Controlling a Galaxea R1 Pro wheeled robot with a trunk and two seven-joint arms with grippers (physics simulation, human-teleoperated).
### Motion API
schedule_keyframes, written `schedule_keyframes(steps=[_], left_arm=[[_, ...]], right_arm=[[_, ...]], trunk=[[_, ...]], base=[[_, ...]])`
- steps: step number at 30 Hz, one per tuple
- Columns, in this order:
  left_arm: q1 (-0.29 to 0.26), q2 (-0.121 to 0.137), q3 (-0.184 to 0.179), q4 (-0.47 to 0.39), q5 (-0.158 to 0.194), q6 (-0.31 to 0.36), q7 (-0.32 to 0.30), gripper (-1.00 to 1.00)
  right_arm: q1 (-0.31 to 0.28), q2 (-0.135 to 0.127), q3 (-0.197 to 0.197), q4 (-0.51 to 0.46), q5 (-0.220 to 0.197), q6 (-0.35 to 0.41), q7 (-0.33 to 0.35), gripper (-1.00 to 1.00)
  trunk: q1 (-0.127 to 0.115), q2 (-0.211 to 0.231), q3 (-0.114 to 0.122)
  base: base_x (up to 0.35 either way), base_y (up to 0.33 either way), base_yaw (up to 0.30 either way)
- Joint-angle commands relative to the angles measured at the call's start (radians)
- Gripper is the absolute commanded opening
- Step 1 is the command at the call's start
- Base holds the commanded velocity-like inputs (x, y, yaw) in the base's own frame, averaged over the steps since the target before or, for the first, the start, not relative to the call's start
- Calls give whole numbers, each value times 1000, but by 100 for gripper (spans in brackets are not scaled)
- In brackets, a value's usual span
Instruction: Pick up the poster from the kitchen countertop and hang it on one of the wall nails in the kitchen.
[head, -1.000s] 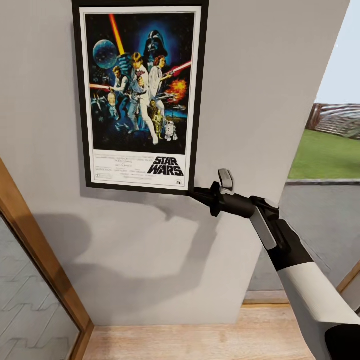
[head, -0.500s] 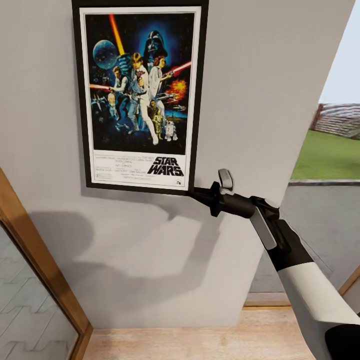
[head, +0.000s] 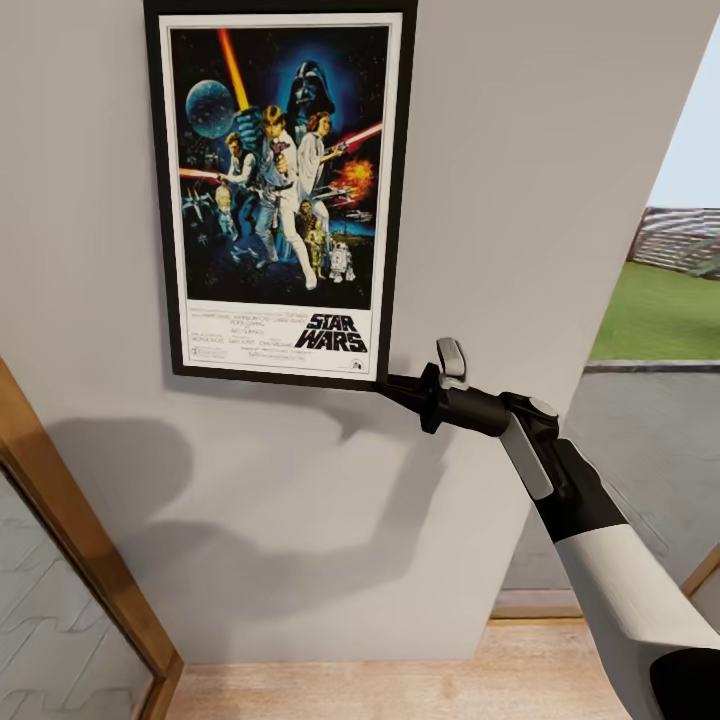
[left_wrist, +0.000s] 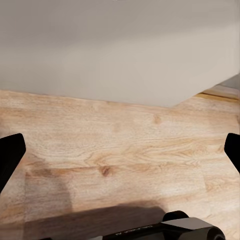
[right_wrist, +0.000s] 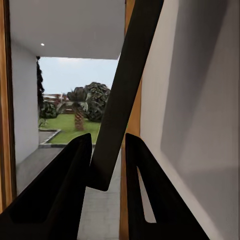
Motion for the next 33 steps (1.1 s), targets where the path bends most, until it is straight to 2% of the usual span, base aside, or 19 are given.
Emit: schedule_keyframes(steps=[1,33], left_arm=[[-1,1,-8,0,8,-5,-1,100],[-1,1,-7,0,8,-5,-3,100]], right_arm=[[-1,-1,3,0,-10,11,1,-100],[-1,-1,4,0,-10,11,1,-100]], trunk=[[1,-2,-2],[1,-2,-2]], base=[[30,0,0],[31,0,0]])
